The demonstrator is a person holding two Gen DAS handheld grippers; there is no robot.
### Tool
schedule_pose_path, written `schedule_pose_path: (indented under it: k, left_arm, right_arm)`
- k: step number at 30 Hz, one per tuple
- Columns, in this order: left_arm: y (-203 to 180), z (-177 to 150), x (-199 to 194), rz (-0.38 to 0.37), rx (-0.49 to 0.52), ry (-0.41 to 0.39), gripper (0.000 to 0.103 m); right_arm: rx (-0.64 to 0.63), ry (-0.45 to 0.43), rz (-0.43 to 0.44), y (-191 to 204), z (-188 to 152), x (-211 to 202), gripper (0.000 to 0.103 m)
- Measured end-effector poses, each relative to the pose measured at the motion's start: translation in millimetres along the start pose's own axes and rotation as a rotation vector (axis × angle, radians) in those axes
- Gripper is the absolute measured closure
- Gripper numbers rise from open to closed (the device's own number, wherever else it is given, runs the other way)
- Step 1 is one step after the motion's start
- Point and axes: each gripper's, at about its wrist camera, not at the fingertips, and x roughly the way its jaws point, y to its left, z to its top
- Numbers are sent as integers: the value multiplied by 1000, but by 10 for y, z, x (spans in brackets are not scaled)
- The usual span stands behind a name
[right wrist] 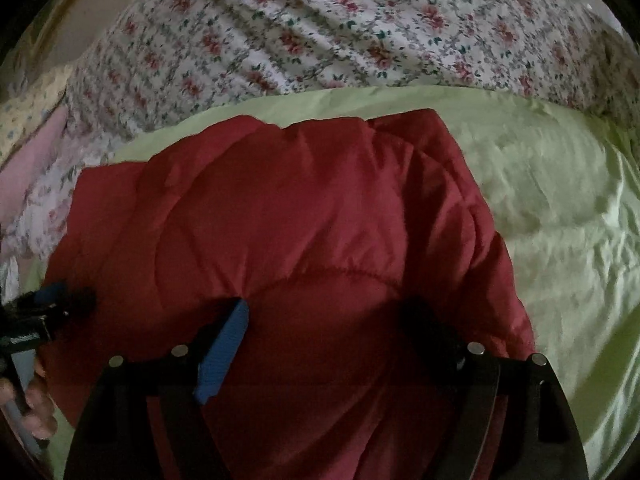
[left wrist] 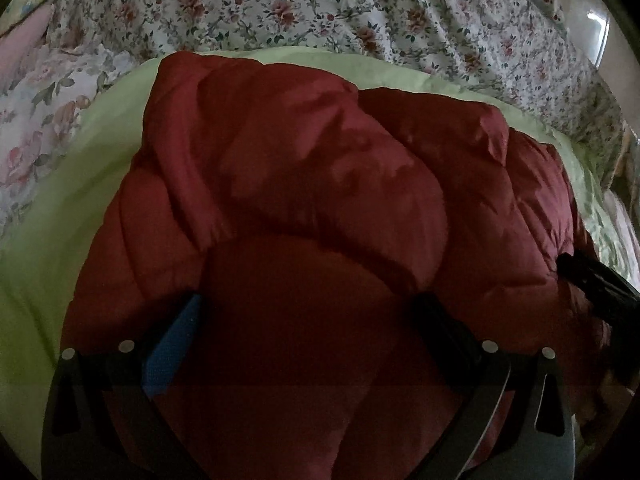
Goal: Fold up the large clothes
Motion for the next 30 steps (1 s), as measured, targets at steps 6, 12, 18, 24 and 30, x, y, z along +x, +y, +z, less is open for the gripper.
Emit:
schedule_pose_path:
  k: [6, 12, 18, 24, 30]
  left_arm:
    - [29, -154, -342, -37, -73, -37, 0]
    - [-12, -412, -613, -15, -42, -66, 0]
    - [46, -499, -387, 15, -26, -45, 0]
    - [91, -510, -361, -4, -29, -52, 0]
    - [75, -538, -393, -8, -23, -54, 0]
  right_arm:
    - [4, -23, 1, -28, -44, -5, 21]
    - [10, -26, 8, -57, -29, -2, 21]
    - [8, -45, 5, -39, -45, -70, 21]
    - [-38, -111, 1, 186, -230, -638, 20]
    - [-35, -36, -24, 271, -682, -670, 18]
